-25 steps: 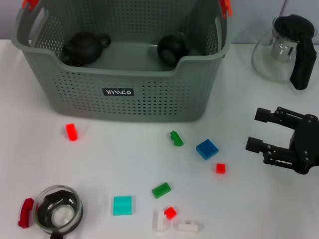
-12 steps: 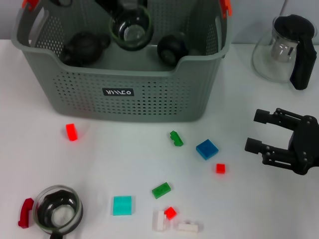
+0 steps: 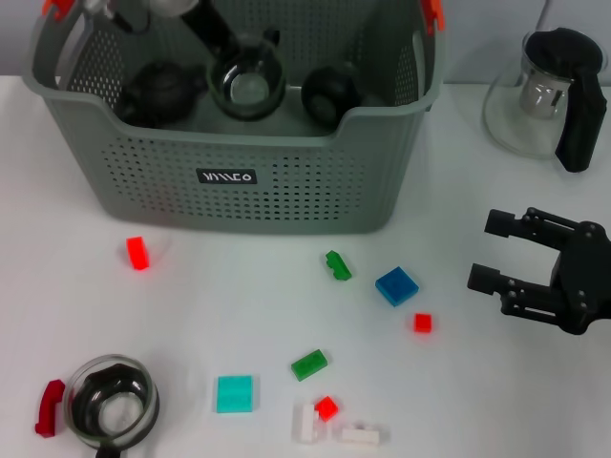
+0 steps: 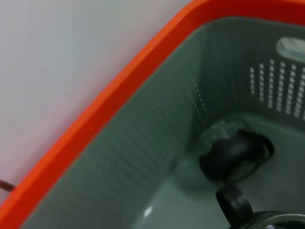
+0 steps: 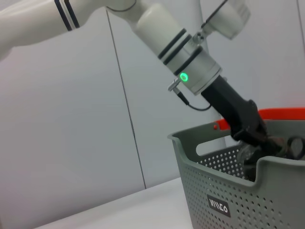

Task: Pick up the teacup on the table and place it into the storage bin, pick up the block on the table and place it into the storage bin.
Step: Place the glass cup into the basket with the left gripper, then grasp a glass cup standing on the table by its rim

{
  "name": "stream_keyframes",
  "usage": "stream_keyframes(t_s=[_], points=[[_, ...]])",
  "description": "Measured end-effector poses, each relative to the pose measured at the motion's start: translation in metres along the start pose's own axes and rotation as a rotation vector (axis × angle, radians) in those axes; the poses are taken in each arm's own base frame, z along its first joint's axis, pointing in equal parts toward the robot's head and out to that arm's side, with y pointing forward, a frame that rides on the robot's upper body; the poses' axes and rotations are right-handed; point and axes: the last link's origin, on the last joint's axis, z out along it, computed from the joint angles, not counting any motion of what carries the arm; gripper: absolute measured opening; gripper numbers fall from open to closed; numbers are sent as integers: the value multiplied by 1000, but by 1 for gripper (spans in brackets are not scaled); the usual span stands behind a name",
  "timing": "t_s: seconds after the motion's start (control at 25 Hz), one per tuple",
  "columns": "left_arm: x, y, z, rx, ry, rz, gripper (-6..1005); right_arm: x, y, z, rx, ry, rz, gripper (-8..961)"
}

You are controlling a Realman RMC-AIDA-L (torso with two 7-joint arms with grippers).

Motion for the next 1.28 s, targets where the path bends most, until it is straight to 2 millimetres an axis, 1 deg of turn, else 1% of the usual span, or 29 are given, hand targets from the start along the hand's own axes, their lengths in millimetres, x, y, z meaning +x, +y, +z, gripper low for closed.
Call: stream_keyframes(t_s=[0.2,0.4,0.68,0.88,1.0,1.08,1.2,1.28], points=[[-9,5,15,-3,-65,38,89,0,-1,0,2,1,1,806],[-9,6,16,-7,-78,37,96,0,-1,-1,3,2,5,807],[-6,16,20,-21,-72,61,107,1,0,-2,6,3,9,807],[-6,19,21,-21,-69,67,281,2,0,-3,9,4,11,806],[-4,15,16,-15,-33,32,393,2,0,-3,11,5,13,806],[0,12,8,-17,19,-7,467,3,0,-3,12,4,15,806],[3,6,-16,-65,157,-90,484,3,0,-3,11,4,18,806],[1,3,-35,-146,267,-157,496,3,-1,-3,10,4,19,807]])
